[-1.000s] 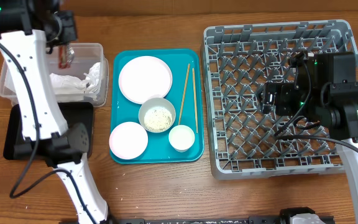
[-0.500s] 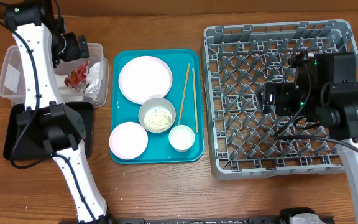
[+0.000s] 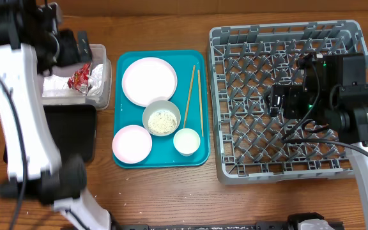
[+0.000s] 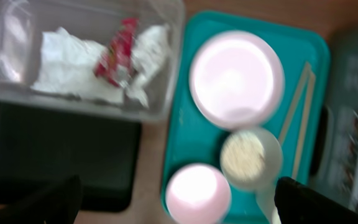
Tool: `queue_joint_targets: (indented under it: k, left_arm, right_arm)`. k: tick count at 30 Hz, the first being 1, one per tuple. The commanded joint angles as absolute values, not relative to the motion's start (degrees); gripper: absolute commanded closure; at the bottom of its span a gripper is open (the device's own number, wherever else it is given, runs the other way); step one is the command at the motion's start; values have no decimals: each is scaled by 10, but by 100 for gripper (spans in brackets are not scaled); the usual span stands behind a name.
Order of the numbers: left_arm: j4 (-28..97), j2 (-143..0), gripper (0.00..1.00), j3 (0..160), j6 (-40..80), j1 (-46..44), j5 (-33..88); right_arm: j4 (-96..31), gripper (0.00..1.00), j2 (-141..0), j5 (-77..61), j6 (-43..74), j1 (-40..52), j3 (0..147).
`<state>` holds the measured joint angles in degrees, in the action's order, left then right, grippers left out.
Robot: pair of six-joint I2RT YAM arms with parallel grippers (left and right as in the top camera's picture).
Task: Sort waste into correct bins and load items into the dishwasher
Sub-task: 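Carry the red wrapper left and drop it into the clear bin, then reach the left gripper to the white cup and grasp it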
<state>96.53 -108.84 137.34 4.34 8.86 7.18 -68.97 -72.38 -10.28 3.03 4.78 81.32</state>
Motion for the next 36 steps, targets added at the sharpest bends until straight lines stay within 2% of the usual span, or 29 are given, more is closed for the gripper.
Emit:
queue_joint_targets:
  k: [1, 6, 10, 16, 21, 29, 33, 36]
  left_arm:
    - [968, -993, 0, 1245, 36, 44, 84]
    - [963, -916, 0, 1115, 8, -22, 86]
    - [939, -899, 2, 1018, -29, -109, 83]
    - [829, -901, 7, 895, -10, -159, 87]
    - [741, -907, 14, 839, 5, -187, 139]
    - [618, -930, 25, 756, 114, -254, 135]
    - [599, -968, 28, 736, 172, -281, 130]
    - [597, -991, 35, 736, 186, -294, 129]
  right_arm:
    - [-685, 0, -721, -108, 32, 44, 828]
    - [-682, 0, -721, -108, 32, 44, 828]
    - [-682, 0, -721, -108, 32, 44, 828]
    - [-680, 0, -721, -108, 32, 44, 828]
    - [-680, 0, -721, -108, 32, 44, 828]
    - [-681, 0, -721, -108, 32, 44, 828]
    - [-682, 0, -721, -108, 32, 44, 828]
    - [-683, 0, -721, -108, 32, 44, 828]
